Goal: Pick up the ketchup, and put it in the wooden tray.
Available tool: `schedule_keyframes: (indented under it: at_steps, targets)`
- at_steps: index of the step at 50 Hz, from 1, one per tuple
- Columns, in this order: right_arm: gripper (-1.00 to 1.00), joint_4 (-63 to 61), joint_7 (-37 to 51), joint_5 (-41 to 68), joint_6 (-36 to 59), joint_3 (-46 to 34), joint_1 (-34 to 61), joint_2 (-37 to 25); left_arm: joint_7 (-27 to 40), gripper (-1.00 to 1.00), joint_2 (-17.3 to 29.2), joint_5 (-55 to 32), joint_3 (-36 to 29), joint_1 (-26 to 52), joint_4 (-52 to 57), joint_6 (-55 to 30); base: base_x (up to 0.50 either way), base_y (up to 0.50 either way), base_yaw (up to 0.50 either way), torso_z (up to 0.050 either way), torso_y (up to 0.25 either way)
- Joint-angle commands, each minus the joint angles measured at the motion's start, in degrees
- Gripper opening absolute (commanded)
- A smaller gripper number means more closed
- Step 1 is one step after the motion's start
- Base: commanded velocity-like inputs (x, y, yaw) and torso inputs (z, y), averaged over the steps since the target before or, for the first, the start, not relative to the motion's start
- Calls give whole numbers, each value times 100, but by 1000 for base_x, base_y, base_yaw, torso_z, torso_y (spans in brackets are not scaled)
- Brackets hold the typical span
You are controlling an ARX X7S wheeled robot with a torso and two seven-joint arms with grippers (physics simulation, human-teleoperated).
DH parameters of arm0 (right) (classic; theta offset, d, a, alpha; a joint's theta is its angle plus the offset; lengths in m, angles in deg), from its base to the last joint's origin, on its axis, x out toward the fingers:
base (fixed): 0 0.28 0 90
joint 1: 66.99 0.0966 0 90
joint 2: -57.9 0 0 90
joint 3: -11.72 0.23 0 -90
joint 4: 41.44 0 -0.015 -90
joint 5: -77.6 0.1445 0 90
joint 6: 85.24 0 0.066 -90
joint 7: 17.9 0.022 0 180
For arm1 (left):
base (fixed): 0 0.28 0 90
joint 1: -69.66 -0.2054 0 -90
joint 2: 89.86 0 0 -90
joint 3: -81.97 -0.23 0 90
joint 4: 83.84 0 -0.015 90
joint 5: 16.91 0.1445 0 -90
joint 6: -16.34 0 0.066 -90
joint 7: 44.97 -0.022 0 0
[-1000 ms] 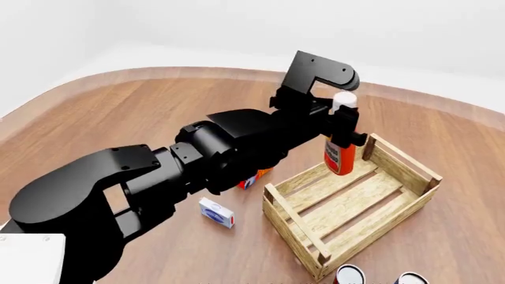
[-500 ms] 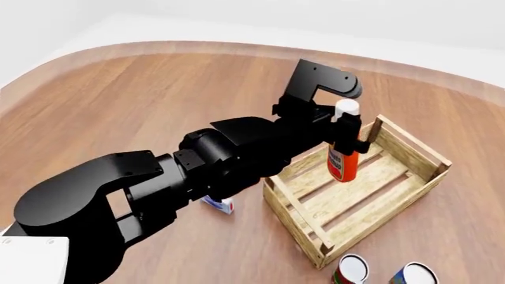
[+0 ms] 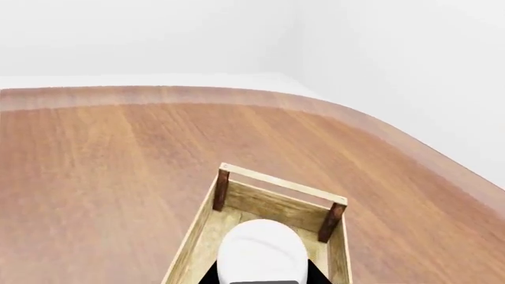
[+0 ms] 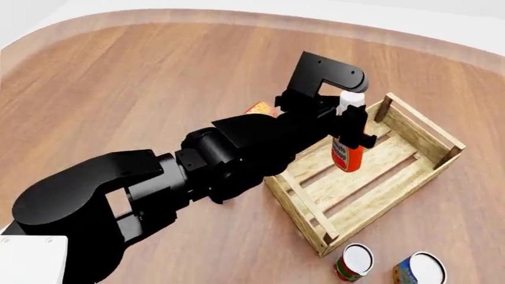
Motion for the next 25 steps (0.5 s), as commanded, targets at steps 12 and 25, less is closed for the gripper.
schedule_keyframes:
  at_steps: [12,25]
  targets:
    - [100,28,148,18,-137,-128,-121,106,139,-100,-5,332,89,-87,41,388,-1,0,0,0,-95]
    - [100,50,292,55,-182,-193,-204,156,167,-100,-5,509,97,-218,53,477,0,0,0,0,0]
